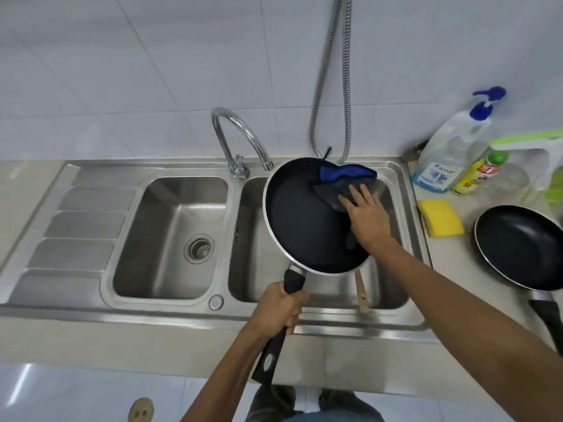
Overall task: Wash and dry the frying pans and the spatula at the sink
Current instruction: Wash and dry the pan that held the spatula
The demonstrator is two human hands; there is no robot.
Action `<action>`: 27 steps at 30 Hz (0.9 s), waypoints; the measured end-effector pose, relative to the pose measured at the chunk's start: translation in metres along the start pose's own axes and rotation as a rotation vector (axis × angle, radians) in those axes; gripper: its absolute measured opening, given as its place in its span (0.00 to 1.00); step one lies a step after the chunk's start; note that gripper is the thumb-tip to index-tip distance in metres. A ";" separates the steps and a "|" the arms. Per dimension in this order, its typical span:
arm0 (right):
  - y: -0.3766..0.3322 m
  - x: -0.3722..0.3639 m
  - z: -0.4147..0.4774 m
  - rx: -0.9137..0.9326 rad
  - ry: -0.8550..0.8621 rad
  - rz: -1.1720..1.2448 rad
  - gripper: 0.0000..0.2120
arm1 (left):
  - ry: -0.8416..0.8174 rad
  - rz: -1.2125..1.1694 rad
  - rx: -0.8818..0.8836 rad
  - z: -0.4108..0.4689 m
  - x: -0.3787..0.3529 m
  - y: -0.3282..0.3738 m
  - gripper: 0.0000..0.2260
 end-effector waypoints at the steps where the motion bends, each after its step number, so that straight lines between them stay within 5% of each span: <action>1: 0.001 -0.005 -0.014 -0.040 -0.046 0.035 0.29 | -0.004 0.005 0.010 0.000 0.001 -0.002 0.06; 8: -0.064 -0.001 -0.112 -0.175 -0.469 0.616 0.18 | 0.049 0.079 0.061 0.012 -0.002 -0.006 0.15; 16: -0.135 0.042 -0.062 -0.142 -0.245 1.019 0.18 | 0.022 0.119 0.027 -0.003 -0.031 -0.005 0.11; 21: -0.117 0.035 -0.005 -0.164 -0.057 0.845 0.22 | 0.042 0.041 0.071 -0.016 -0.044 -0.011 0.13; 27: -0.036 0.011 0.022 0.089 -0.006 0.194 0.25 | 0.129 -0.118 0.050 -0.014 -0.037 -0.014 0.11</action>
Point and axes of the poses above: each hand's wrist, its own z-axis towards the middle knuckle, its own x-axis out of the back of the hand, y = z × x, the point moved 8 cm from there along z, towards the middle knuckle, and after that the axes turned 8 degrees about -x, right-handed, at the moved point
